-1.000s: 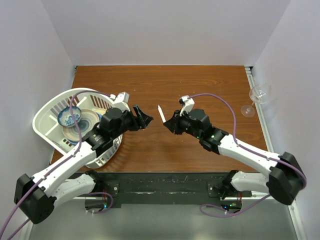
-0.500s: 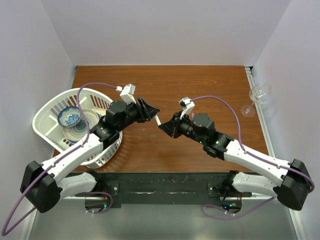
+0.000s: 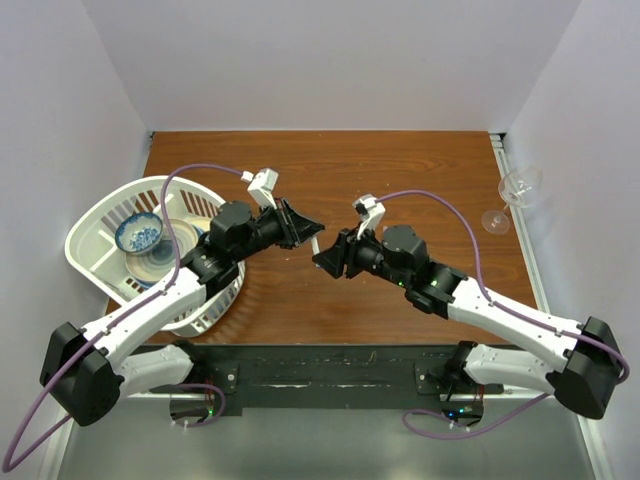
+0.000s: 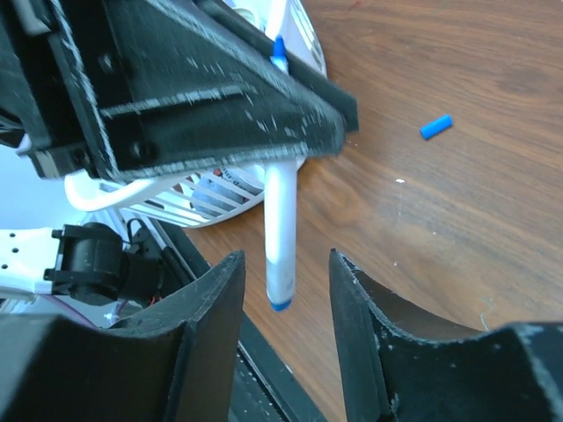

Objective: Insert the pens into the pen caps

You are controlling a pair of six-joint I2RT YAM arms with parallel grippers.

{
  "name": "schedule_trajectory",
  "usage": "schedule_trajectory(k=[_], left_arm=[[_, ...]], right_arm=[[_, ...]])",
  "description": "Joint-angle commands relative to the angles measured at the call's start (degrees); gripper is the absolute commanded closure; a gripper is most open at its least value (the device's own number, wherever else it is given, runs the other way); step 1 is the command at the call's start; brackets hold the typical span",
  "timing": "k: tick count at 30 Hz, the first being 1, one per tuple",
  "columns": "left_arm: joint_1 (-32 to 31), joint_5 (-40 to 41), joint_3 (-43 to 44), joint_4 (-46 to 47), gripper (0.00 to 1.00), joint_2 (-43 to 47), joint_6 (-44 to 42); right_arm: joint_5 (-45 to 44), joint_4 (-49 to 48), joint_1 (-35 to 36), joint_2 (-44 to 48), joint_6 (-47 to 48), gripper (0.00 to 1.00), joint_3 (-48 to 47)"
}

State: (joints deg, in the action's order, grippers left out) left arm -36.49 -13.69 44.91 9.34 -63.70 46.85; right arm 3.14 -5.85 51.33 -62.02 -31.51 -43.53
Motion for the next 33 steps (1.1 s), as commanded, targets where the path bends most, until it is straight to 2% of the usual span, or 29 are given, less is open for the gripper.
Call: schedule_trajectory(k=[1, 7, 8, 10, 11, 12, 13, 14, 17, 20, 25, 28, 33], left_arm=[[0.2, -3.8, 1.3, 1.0, 1.0, 0.7, -2.0], [0.2, -5.4, 2.1, 0.7, 1.0, -0.3, -2.6], [0.3, -5.7, 2.2, 0.9, 1.0, -0.4, -2.6], [0.2, -6.4, 2.6, 0.9, 1.0, -0.8, -2.8], [0.2, -6.7, 2.6, 0.9, 1.0, -0.8, -2.9], [0.2, -6.9, 2.7, 1.1, 0.98, -1.0, -3.0], [0.2, -6.8, 2.7, 1.1, 0.91, -0.9, -3.1], [0.3, -6.7, 3.4, 0.7, 0.72, -0.8, -3.8], [0.2, -3.8, 6.4, -6.0, 0.42, -0.6, -7.9], [0.3, 3.1, 13.4, -16.1, 0.3, -0.5, -12.6], [0.5, 13.6, 22.0, -30.8, 0.3, -3.3, -21.9], [0.5, 18.2, 26.1, -36.2, 0.32, -6.7, -26.3], [1.0, 22.1, 31.4, -41.7, 0.38, -16.2, -31.2]], right_arm=[[2.0, -0.3, 0.1, -1.2, 1.0, 0.56, -3.1], [2.8, -1.0, 0.1, -2.8, 0.9, 0.63, -3.4], [2.6, -1.1, 0.1, -2.7, 0.8, 0.76, -3.1], [2.5, -1.5, 0.1, -2.4, 0.8, 0.88, -2.7], [3.1, -1.9, 0.2, -2.4, 0.9, 1.0, -2.4], [3.4, -2.0, 0.1, -2.2, 0.8, 1.0, -2.4], [3.5, -2.3, 0.1, -2.1, 0.7, 1.0, -2.3], [3.5, -2.9, 0.0, -1.9, 0.4, 1.0, -1.7], [0.4, -2.9, 0.0, 0.0, -0.7, 1.0, -0.1], [-2.6, 0.1, -0.3, 2.1, -1.2, 1.0, 0.5], [-11.3, 7.0, -1.1, 6.3, -2.2, 1.0, 1.2], [-17.6, 10.8, -1.2, 10.6, -2.3, 1.0, 2.3], [-21.9, 12.7, -1.3, 18.8, -1.5, 1.0, 4.1]])
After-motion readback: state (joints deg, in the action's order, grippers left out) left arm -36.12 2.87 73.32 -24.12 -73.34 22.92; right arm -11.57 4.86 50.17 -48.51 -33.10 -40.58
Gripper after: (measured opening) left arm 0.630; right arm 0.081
